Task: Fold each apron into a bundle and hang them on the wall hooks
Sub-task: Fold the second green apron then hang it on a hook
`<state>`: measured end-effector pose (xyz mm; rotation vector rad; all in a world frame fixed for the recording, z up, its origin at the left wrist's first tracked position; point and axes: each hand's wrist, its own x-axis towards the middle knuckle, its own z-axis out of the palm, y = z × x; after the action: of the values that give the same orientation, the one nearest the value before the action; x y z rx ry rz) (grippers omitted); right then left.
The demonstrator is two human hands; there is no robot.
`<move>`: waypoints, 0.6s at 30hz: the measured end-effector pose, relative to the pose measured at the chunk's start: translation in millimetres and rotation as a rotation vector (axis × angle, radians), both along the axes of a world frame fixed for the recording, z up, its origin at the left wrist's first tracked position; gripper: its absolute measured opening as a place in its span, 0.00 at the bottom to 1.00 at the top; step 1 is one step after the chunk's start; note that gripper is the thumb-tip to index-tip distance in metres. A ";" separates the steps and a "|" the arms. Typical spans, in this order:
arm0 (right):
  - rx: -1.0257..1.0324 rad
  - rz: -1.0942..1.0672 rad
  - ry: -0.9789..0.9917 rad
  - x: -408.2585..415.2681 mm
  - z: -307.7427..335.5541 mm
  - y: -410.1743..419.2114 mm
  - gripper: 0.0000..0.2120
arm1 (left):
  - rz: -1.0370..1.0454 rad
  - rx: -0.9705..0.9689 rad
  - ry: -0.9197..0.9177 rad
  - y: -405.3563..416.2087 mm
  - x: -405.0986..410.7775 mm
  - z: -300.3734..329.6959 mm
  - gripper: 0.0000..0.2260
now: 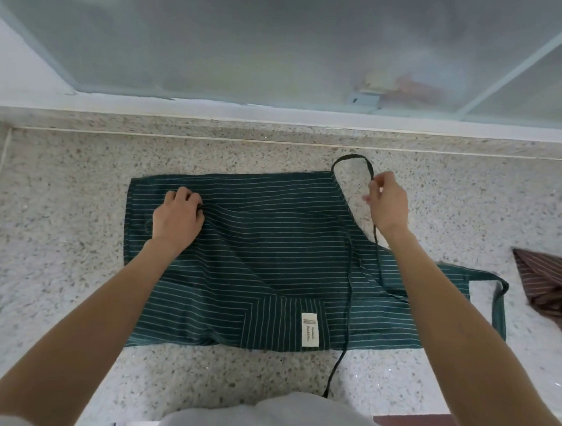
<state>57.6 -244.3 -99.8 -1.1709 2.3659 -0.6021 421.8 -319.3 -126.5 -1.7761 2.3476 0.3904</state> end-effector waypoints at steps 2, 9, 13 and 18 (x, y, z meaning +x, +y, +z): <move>-0.029 0.139 0.153 -4.1 6.4 -15.0 0.08 | 0.009 0.001 -0.004 0.8 -1.7 -0.4 0.11; 0.075 0.225 0.320 5.2 6.3 -14.5 0.16 | 0.034 0.004 -0.015 -2.5 -6.8 2.0 0.11; 0.208 0.477 0.283 44.9 -16.1 8.0 0.21 | 0.036 -0.037 0.019 -2.5 -4.6 1.5 0.10; 0.259 0.477 0.159 49.4 -22.4 9.6 0.09 | 0.032 -0.054 0.056 -5.8 0.0 3.2 0.10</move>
<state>107.0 -234.7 -122.3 -1.6271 2.0875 -0.0425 421.8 -325.0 -123.3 -1.8518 2.3924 0.3894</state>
